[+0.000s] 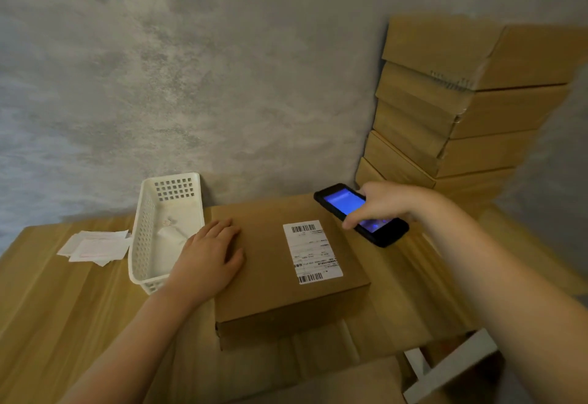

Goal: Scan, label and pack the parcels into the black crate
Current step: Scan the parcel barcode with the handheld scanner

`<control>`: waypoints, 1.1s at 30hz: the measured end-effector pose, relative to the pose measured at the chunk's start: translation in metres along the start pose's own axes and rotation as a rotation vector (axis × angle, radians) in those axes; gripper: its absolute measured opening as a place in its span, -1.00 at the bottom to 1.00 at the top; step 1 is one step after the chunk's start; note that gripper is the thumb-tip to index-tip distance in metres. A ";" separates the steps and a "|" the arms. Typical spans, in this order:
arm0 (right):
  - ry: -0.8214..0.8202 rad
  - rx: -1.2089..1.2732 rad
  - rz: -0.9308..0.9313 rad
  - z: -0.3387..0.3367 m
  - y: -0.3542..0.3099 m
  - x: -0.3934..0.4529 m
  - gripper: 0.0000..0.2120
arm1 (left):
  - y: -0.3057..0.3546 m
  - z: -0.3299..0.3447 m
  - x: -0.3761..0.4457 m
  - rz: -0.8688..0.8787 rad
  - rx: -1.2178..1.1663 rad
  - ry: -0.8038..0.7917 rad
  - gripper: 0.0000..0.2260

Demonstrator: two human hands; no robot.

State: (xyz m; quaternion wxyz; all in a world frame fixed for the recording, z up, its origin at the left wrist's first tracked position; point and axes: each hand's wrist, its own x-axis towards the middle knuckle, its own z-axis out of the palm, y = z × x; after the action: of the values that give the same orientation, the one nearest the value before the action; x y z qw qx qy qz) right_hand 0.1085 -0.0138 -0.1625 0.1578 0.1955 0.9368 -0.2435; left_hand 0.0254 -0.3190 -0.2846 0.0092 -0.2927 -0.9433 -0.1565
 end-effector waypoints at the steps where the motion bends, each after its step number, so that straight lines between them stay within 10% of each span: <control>1: -0.026 -0.069 0.003 -0.002 -0.006 -0.005 -0.54 | 0.001 0.000 0.000 0.010 -0.038 0.002 -0.46; 33: -0.273 -0.373 0.008 -0.002 -0.015 -0.057 -0.57 | 0.009 0.008 -0.009 0.038 -0.100 0.045 -0.34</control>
State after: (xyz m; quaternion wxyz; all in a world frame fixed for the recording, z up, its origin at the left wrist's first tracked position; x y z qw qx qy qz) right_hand 0.1515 -0.0413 -0.1327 0.3175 0.1316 0.9348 -0.0896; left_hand 0.0381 -0.3143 -0.2904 0.0189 -0.3070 -0.9281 -0.2097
